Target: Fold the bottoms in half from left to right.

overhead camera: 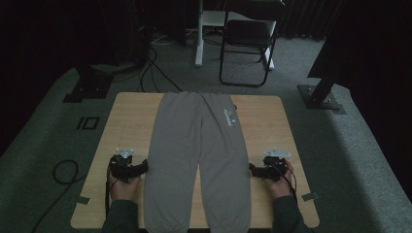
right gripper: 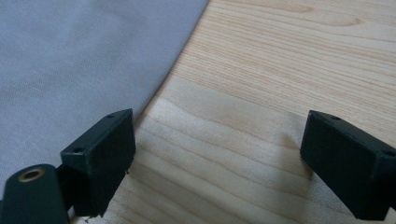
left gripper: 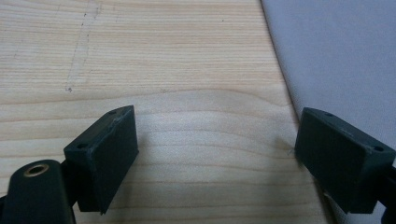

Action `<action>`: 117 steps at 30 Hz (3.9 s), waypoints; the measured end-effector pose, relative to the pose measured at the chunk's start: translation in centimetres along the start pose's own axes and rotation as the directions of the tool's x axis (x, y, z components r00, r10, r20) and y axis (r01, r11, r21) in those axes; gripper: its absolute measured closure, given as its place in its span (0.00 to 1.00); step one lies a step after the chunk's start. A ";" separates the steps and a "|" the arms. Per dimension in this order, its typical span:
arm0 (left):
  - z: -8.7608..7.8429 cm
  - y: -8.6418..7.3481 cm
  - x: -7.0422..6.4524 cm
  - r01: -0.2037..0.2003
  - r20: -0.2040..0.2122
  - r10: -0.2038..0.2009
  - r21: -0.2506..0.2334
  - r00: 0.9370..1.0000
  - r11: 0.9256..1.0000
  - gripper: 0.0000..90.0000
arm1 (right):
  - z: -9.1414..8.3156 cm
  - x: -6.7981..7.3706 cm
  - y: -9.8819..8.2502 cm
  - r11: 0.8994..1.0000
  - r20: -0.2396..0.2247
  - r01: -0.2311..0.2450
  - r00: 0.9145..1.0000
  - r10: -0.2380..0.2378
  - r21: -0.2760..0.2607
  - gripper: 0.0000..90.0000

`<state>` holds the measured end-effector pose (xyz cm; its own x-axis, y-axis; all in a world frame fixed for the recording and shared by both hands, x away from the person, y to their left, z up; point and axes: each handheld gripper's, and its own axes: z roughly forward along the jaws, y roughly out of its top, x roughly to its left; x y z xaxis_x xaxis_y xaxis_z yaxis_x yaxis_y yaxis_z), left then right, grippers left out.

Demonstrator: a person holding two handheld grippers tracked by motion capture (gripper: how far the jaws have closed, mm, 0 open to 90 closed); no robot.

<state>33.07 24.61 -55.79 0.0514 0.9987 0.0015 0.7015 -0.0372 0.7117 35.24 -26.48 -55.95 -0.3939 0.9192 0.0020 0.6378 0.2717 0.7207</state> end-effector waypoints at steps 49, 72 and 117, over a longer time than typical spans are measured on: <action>-2.0 -0.4 -0.6 -0.045 0.067 0.043 0.027 0.997 0.999 0.98 | -0.1 0.5 -0.1 1.000 -0.019 0.018 1.000 -0.018 0.001 0.11; -3.2 0.4 -3.0 -0.099 0.171 0.110 -0.072 0.979 0.992 0.98 | -3.1 9.5 -0.3 0.988 -0.150 0.124 0.979 -0.137 -0.096 0.30; -4.9 8.0 -20.8 -0.319 0.444 0.422 -0.291 0.790 0.902 0.99 | -2.3 2.7 0.1 0.996 0.013 -0.056 0.998 0.057 -0.074 0.30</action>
<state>34.12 3.73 -46.68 0.6524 0.7578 -0.0098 0.4097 -0.3417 0.8458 32.71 -24.64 -54.26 -0.3484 0.9367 0.0343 0.6081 0.1981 0.7687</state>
